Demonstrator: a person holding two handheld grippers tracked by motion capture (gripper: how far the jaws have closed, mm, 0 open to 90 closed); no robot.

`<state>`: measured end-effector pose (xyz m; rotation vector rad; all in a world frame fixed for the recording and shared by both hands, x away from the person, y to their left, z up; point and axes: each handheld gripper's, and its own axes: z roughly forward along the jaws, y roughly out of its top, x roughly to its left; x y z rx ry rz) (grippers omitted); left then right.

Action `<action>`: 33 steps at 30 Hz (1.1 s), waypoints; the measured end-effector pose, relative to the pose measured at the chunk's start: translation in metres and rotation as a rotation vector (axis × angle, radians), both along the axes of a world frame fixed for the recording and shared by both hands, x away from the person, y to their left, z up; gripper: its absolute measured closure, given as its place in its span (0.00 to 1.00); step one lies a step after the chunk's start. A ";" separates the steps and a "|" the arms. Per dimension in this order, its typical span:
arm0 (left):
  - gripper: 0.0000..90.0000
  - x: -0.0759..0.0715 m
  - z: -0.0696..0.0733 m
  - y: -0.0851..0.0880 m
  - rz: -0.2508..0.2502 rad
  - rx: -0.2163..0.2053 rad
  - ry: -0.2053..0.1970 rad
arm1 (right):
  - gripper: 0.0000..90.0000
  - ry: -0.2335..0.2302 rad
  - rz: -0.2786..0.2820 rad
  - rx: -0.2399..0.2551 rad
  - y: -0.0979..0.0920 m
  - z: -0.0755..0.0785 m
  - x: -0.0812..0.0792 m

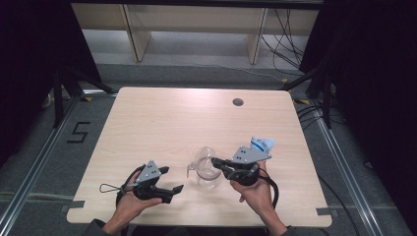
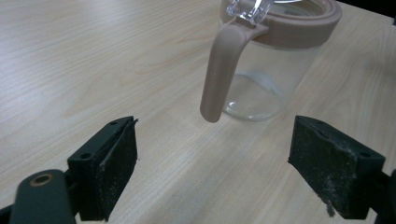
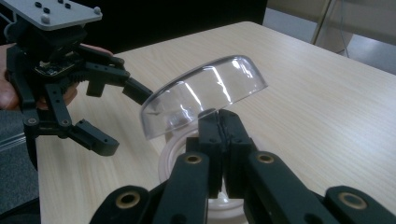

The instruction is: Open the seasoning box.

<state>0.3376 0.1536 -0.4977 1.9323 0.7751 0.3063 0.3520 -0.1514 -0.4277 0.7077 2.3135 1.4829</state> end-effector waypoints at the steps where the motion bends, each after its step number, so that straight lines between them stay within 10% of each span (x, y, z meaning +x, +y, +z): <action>1: 0.16 0.000 0.000 0.001 0.000 0.008 0.005 | 0.99 0.003 -0.007 0.001 0.001 0.001 0.000; 33: 0.17 -0.010 0.000 0.001 0.036 0.042 0.026 | 0.98 -0.005 0.052 0.002 0.032 0.007 -0.004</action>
